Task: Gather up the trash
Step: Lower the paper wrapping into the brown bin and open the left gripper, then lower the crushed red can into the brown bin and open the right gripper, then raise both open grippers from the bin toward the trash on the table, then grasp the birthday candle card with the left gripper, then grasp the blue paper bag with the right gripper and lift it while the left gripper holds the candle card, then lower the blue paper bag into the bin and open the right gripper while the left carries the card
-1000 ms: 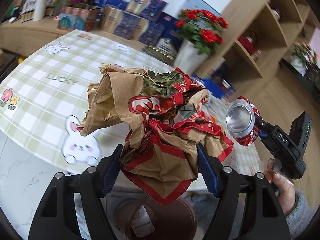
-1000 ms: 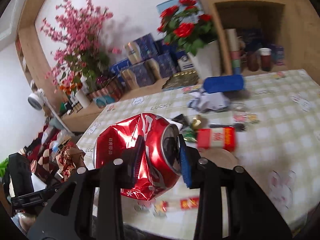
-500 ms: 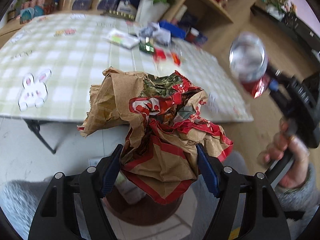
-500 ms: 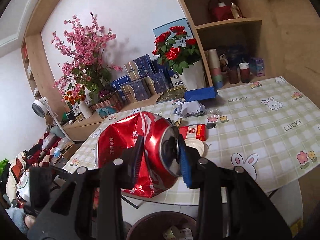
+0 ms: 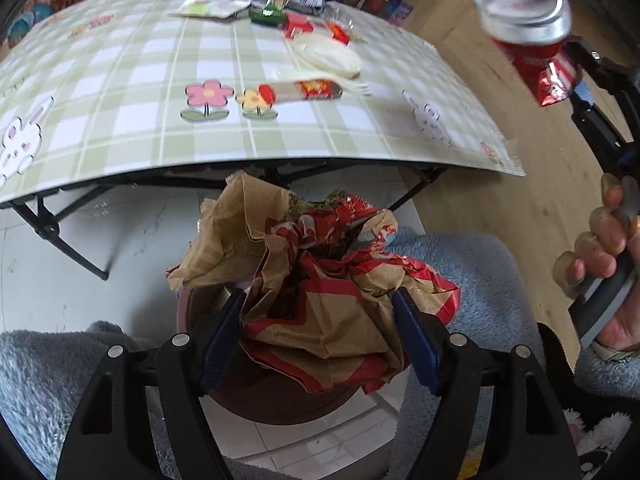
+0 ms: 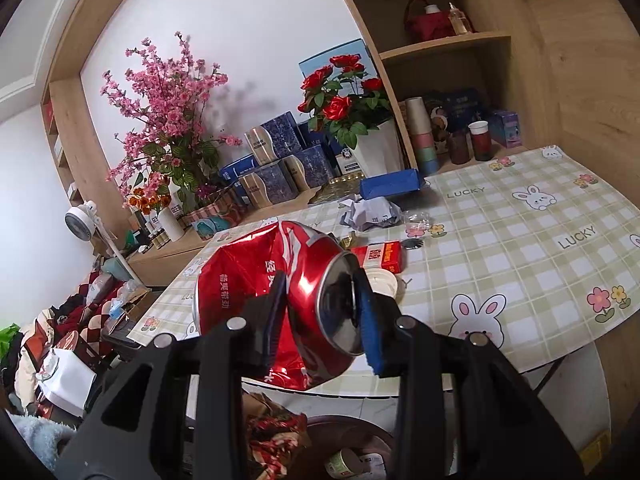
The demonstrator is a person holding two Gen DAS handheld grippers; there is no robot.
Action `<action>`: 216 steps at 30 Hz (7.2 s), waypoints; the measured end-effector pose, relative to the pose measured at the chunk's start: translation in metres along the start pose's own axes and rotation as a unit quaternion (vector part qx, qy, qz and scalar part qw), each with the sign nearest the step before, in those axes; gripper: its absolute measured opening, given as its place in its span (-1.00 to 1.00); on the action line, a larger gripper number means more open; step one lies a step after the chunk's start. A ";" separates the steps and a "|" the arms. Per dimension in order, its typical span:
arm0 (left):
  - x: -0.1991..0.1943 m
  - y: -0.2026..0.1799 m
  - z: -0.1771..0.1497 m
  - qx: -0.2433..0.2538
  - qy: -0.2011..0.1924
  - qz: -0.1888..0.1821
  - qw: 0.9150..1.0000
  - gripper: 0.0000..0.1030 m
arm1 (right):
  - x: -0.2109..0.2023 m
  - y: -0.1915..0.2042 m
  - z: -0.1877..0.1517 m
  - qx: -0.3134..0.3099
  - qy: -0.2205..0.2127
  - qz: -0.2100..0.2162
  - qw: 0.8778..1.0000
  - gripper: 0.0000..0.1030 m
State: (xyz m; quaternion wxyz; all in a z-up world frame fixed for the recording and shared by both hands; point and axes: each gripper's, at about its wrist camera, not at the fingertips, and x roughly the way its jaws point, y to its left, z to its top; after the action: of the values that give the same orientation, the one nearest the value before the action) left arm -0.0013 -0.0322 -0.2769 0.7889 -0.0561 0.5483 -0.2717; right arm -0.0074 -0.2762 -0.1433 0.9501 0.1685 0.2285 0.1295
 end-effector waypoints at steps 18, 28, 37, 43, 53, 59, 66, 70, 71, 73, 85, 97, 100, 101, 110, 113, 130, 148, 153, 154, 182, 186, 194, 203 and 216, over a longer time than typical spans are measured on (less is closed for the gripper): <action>0.002 0.001 0.041 -0.004 -0.057 0.006 0.998 0.60 | 0.012 -0.016 -0.009 0.024 0.015 -0.009 1.000 -0.30; -0.094 0.021 0.052 -0.039 -0.211 0.090 0.972 0.83 | 0.013 -0.010 -0.023 0.001 0.048 -0.016 0.999 -0.30; -0.136 0.043 0.039 -0.064 -0.270 0.165 0.946 0.88 | 0.039 0.002 -0.067 -0.020 0.144 -0.012 0.989 -0.30; -0.134 0.054 0.029 -0.082 -0.267 0.172 0.945 0.88 | 0.066 0.018 -0.099 -0.055 0.225 -0.012 0.973 -0.30; -0.127 0.069 0.023 -0.105 -0.256 0.170 0.946 0.88 | 0.098 0.027 -0.158 -0.054 0.371 0.004 0.927 -0.21; -0.122 0.072 0.022 -0.105 -0.251 0.180 0.945 0.88 | 0.084 0.010 -0.129 -0.026 0.292 -0.049 0.955 0.49; -0.120 0.072 0.028 -0.098 -0.250 0.177 0.947 0.88 | 0.042 -0.001 -0.065 -0.027 0.119 -0.083 0.989 0.89; -0.128 0.070 0.044 -0.070 -0.258 0.193 0.944 0.88 | 0.029 -0.001 -0.035 -0.055 0.068 -0.098 0.991 0.89; -0.133 0.069 0.048 -0.065 -0.265 0.195 0.942 0.88 | 0.028 -0.004 -0.029 -0.059 0.062 -0.101 0.991 0.89; -0.141 0.070 0.056 -0.060 -0.275 0.195 0.940 0.88 | 0.026 -0.008 -0.016 -0.069 0.043 -0.112 0.990 0.89; -0.119 0.072 0.106 -0.050 -0.246 0.183 0.951 0.88 | 0.058 -0.053 0.033 -0.048 0.011 -0.139 0.989 0.89; -0.012 0.083 0.245 -0.121 -0.190 0.119 0.967 0.50 | 0.133 -0.094 0.048 -0.020 0.026 -0.138 0.990 0.89; 0.015 0.092 0.274 -0.167 -0.169 0.112 0.965 0.24 | 0.147 -0.105 0.049 -0.009 0.039 -0.134 0.990 0.89; 0.024 0.093 0.284 -0.180 -0.171 0.106 0.963 0.20 | 0.150 -0.107 0.049 -0.010 0.041 -0.132 0.990 0.89; 0.077 0.099 0.324 -0.200 -0.151 0.173 0.953 0.16 | 0.164 -0.126 0.046 0.002 0.044 -0.128 0.991 0.89; 0.083 0.098 0.326 -0.184 -0.151 0.199 0.950 0.16 | 0.168 -0.130 0.044 0.009 0.050 -0.128 0.991 0.89; 0.058 0.113 0.290 -0.077 -0.075 0.169 0.980 -0.15 | 0.169 -0.128 0.042 0.025 0.044 -0.117 0.992 0.89; -0.006 0.085 0.268 -0.016 -0.163 0.126 0.978 -0.16 | 0.186 -0.109 0.066 -0.072 0.058 -0.147 0.985 0.89; -0.023 0.084 0.269 -0.035 -0.189 0.101 0.976 -0.16 | 0.230 -0.087 0.092 -0.284 0.051 -0.217 0.933 0.88; -0.024 0.083 0.268 -0.035 -0.191 0.099 0.976 -0.16 | 0.241 -0.087 0.097 -0.311 0.051 -0.229 0.921 0.88; -0.024 0.082 0.248 -0.041 -0.195 0.069 0.978 -0.17 | 0.348 -0.083 0.151 -0.321 0.118 -0.147 0.928 -0.06; -0.037 0.081 0.243 -0.060 -0.203 0.057 0.976 -0.17 | 0.298 -0.099 0.174 -0.192 0.064 -0.101 0.974 -0.13; -0.061 0.057 0.223 -0.051 -0.218 0.051 0.973 -0.17 | 0.216 -0.080 0.160 -0.197 0.030 -0.090 0.976 -0.17; -0.100 0.031 0.189 -0.033 -0.229 0.058 0.971 -0.17 | 0.138 -0.066 0.158 -0.151 -0.015 -0.086 0.985 -0.17; -0.138 0.004 0.120 -0.008 -0.224 0.058 0.973 -0.17 | 0.044 -0.022 0.111 -0.118 -0.023 -0.038 0.992 -0.17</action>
State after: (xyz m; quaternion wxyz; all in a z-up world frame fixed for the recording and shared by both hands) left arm 0.0733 0.0138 -0.1157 0.9056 -0.0893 0.3624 -0.2015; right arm 0.0877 -0.3109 -0.0758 0.9725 0.0491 0.1963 0.1152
